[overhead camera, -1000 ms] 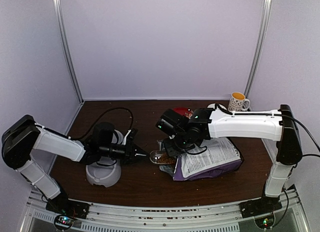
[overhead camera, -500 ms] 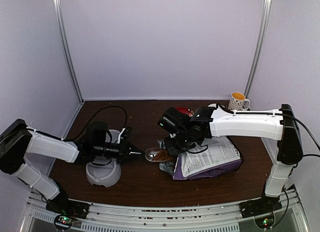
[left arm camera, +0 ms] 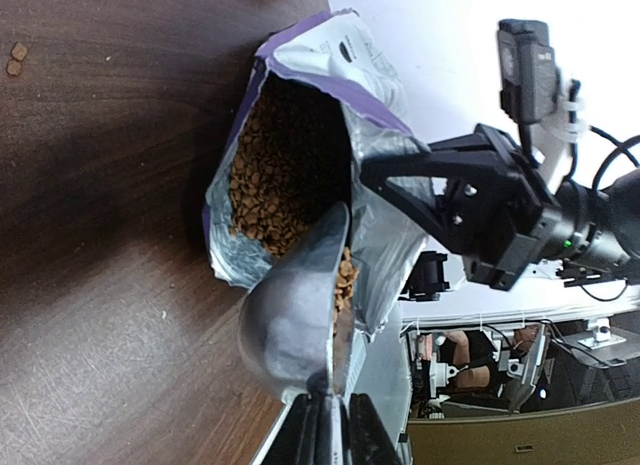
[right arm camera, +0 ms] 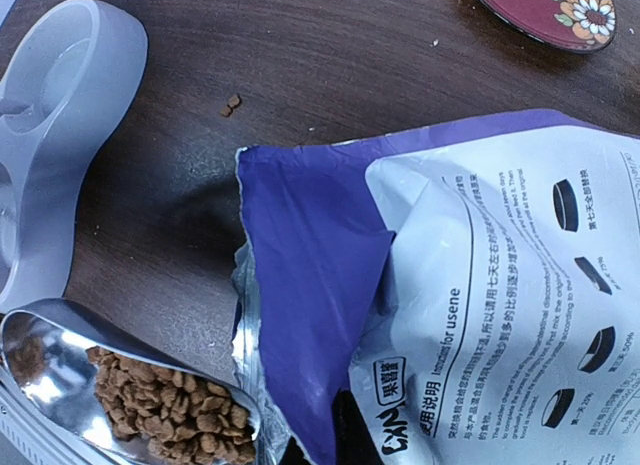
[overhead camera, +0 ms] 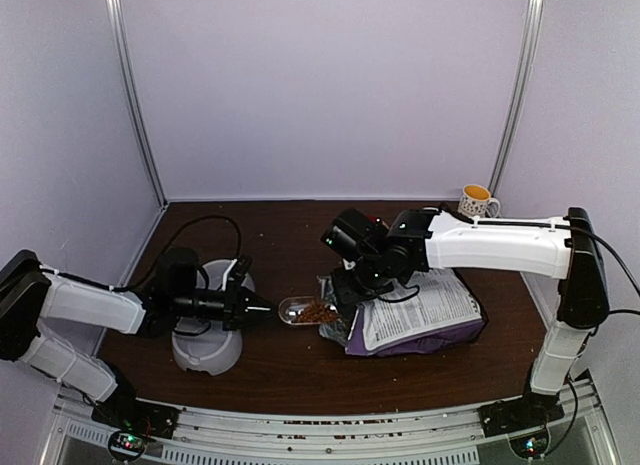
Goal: Serve the pet food
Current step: Collect the pet food from the pet food bag, then place the pet food in the pet food bowl.
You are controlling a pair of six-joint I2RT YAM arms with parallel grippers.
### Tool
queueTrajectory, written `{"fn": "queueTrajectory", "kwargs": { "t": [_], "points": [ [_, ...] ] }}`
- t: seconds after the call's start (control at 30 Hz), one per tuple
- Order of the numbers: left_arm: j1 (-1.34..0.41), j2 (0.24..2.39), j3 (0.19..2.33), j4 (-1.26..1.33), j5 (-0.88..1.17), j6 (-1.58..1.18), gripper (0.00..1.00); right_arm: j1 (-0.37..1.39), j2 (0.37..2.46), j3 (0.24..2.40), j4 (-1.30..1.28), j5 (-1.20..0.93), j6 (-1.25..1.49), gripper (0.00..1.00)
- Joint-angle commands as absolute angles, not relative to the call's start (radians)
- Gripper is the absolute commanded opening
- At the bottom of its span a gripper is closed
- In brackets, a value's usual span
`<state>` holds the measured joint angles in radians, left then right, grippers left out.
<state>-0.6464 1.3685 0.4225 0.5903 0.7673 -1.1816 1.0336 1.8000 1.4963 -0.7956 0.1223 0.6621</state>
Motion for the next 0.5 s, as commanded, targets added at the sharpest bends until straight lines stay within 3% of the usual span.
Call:
{"fn": "queueTrajectory", "kwargs": {
  "t": [0.0, 0.47],
  "points": [
    [-0.625, 1.290, 0.399, 0.665, 0.805, -1.192, 0.00, 1.016, 1.758, 1.485, -0.799, 0.133, 0.675, 0.00],
    [-0.545, 1.144, 0.347, 0.642, 0.833, -1.207, 0.00, 1.011, 1.767, 1.487, -0.796, 0.124, 0.674, 0.00]
  ]
}}
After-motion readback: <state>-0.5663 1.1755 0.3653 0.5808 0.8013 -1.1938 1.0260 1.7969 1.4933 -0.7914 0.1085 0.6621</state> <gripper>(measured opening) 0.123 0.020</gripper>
